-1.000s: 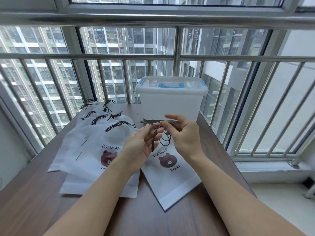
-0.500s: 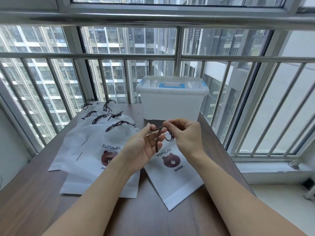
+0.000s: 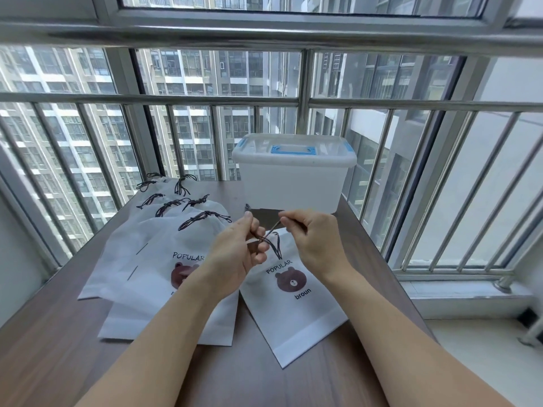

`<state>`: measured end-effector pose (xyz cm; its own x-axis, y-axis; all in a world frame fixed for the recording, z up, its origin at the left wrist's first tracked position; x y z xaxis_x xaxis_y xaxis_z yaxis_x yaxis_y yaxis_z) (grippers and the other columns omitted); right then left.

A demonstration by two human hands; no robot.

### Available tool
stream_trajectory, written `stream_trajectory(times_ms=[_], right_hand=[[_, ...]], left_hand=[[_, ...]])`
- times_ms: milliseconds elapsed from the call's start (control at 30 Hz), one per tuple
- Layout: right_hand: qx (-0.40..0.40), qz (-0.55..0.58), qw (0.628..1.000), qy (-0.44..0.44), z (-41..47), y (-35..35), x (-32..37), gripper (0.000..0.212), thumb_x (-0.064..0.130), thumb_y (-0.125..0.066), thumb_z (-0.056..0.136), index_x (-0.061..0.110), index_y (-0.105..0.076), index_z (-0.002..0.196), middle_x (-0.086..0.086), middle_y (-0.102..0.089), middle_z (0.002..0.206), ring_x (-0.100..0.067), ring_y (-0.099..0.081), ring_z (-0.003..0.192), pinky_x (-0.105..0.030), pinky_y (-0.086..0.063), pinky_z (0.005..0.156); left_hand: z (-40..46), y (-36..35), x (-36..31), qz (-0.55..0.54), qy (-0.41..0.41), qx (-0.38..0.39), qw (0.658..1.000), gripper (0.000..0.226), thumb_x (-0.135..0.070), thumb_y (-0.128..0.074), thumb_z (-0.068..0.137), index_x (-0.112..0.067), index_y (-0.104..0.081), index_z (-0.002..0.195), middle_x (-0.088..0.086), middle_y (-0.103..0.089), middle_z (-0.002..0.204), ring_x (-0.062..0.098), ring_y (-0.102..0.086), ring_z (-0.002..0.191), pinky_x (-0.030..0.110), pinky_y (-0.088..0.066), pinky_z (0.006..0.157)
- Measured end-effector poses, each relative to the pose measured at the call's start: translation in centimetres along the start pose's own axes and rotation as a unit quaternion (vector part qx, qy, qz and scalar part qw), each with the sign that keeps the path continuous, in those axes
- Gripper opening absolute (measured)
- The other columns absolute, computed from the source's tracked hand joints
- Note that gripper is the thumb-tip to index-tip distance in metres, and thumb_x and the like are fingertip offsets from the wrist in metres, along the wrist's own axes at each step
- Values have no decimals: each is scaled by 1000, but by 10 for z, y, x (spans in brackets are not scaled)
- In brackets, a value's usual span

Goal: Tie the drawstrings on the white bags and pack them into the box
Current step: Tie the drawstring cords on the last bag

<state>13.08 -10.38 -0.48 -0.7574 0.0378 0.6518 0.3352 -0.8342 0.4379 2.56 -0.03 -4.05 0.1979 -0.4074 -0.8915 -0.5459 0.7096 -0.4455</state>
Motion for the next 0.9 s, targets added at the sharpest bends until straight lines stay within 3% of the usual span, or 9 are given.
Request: stream_trajectory(times_ms=[100,167,233,300,333,433,533,733,900], right_hand=[[59,-58,995,-46,2,-9,-9,20,21,-62,99,16,-66,79,6,-62,66,-8,-53,62,-26,-41,64],[80,-12,991,-107,0,-14,-15,29,27,-58,101,14,-59,76,4,-58,64,-9,-47,58,-27,-38,61],[78,179,959,-206,-2,-19,-22,34,28,-56,102,11,-59,73,-1,-57,68,-12,-47,62,-28,-38,59],[72,370,881,-287,-4,-22,-22,30,22,-60,101,12,-62,73,-1,-58,72,-12,-49,65,-26,-36,56],[82,404,862,-295,-5,-20,-21,25,19,-63,99,11,-65,75,-2,-60,73,-12,-50,66,-25,-35,54],[173,368,880,-248,-7,-19,-10,14,15,-71,90,7,-74,79,-9,-74,98,-14,-52,70,-22,-34,53],[261,307,894,-197,-14,-25,2,16,14,-75,87,3,-76,75,0,-72,121,-22,-48,72,-23,-35,55],[249,250,919,-175,-15,-24,3,14,16,-79,86,3,-80,87,-1,-75,108,-15,-48,62,-23,-37,55],[232,249,925,-171,-14,-24,2,16,24,-80,85,8,-80,87,-23,-71,95,-16,-49,64,-21,-37,52]], left_hand=[[1,-2,1,92,-36,-3,995,24,-30,-41,107,-13,-40,90,1,-45,71,13,-44,49,23,-35,40],[0,-5,1,148,-61,23,987,19,-12,-53,99,-15,-35,94,2,-43,75,16,-45,52,26,-40,42],[1,-5,1,189,-82,48,977,43,11,-63,79,-16,-32,91,5,-40,80,20,-45,55,30,-46,49],[0,-4,-2,236,-109,48,964,49,15,-63,65,-15,-32,88,7,-39,84,23,-45,61,32,-48,55],[-1,-4,-4,249,-125,38,960,49,17,-64,66,-15,-32,87,8,-38,85,23,-46,63,30,-50,56],[-2,-1,-14,241,-171,-27,955,40,19,-58,85,-13,-34,84,11,-40,81,17,-62,59,24,-52,52],[-3,3,-19,194,-180,-41,963,33,19,-50,90,-12,-37,88,11,-46,78,17,-61,53,24,-51,51],[-1,10,-17,180,-166,-68,967,37,7,-61,92,-15,-33,82,4,-59,74,15,-57,54,23,-45,45],[-4,15,-22,191,-182,-103,959,39,-2,-69,88,-17,-34,82,10,-58,82,16,-58,68,22,-43,46]])
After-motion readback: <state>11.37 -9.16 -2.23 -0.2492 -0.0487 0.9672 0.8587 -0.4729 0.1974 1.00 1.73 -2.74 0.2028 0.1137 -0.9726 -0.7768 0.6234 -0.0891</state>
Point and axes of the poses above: each hand's wrist, its own z-axis towards the middle knuckle, its own y-axis out of the back of the hand, x = y × z, the point moved 7 cm from there along z, towards the middle knuckle
